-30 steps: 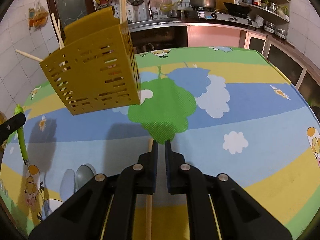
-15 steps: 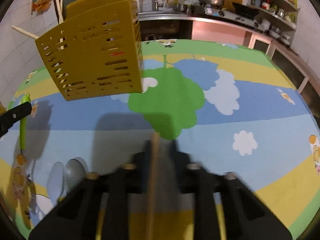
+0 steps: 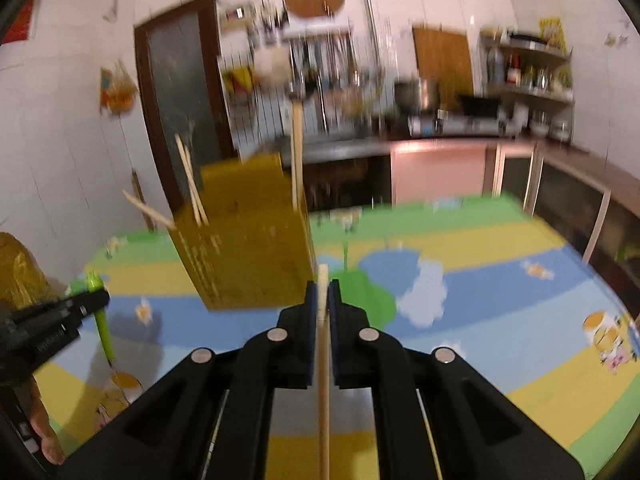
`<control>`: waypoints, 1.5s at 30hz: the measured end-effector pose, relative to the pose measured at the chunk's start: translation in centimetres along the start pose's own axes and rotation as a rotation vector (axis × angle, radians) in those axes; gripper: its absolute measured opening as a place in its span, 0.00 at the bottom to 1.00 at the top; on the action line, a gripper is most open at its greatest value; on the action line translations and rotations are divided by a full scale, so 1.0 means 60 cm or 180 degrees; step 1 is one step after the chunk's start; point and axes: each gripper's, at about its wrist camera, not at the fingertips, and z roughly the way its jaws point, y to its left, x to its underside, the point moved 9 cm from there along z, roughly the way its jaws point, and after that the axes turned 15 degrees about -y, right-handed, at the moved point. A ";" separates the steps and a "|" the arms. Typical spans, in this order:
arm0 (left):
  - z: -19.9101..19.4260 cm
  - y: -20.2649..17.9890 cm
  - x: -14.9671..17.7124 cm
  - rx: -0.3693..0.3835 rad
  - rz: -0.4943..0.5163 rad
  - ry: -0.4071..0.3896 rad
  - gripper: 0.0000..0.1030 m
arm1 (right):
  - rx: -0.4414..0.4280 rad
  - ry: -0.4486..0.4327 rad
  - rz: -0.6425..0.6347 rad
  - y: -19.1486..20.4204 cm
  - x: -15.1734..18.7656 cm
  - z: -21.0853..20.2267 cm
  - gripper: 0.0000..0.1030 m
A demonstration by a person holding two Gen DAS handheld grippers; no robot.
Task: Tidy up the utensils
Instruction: 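Lift the fork and chopstick up over the yellow holder with both tools, then lower fork and chopstick into the holder and open both tools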
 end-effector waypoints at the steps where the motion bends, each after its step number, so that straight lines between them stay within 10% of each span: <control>1: -0.011 0.002 -0.003 -0.0006 -0.0006 -0.0051 0.15 | 0.0000 -0.0125 0.0008 0.000 -0.013 -0.011 0.06; 23: -0.120 0.000 -0.038 0.0101 -0.0040 -0.0569 0.15 | -0.0050 -0.0961 0.0162 -0.015 -0.094 -0.089 0.06; 45: 0.025 -0.091 -0.346 0.0240 -0.0161 -0.1323 0.15 | -0.0181 -0.1799 0.0077 0.059 -0.361 0.099 0.06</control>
